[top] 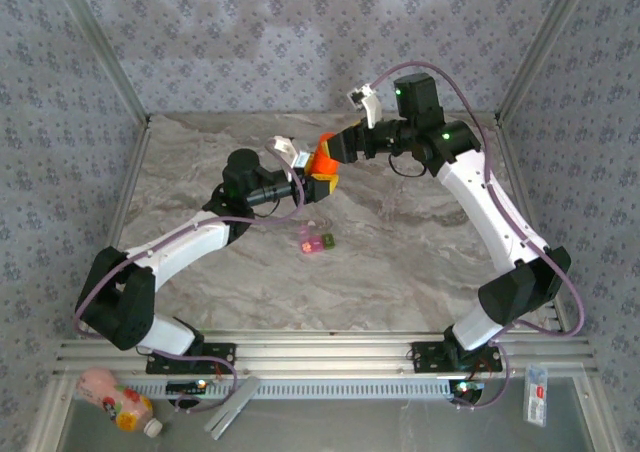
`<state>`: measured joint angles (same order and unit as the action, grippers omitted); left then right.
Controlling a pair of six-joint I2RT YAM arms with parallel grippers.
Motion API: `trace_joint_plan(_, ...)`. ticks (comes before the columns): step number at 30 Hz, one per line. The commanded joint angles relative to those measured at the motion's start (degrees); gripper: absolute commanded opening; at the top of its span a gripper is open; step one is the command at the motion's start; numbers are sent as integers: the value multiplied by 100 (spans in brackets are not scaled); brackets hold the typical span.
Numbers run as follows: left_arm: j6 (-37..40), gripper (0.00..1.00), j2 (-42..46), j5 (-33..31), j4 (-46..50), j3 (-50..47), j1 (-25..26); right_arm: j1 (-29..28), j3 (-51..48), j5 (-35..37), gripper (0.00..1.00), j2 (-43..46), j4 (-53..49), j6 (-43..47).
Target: Sort the pills into containers
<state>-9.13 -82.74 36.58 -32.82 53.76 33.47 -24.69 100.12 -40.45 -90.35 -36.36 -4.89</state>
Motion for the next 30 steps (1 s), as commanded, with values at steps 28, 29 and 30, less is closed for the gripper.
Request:
trace_joint_plan(28, -286, 0, 100, -919, -957, -63, -32, -500, -932, 1130, 33, 353, 835, -863)
trace_joint_plan(29, -290, 0, 114, -963, -995, -67, -27, -553, -1027, 1234, 33, 367, 934, -968)
trace_joint_plan(30, -298, 0, 109, -994, -1020, -72, -31, -585, -1095, 1331, 33, 383, 1013, -1070)
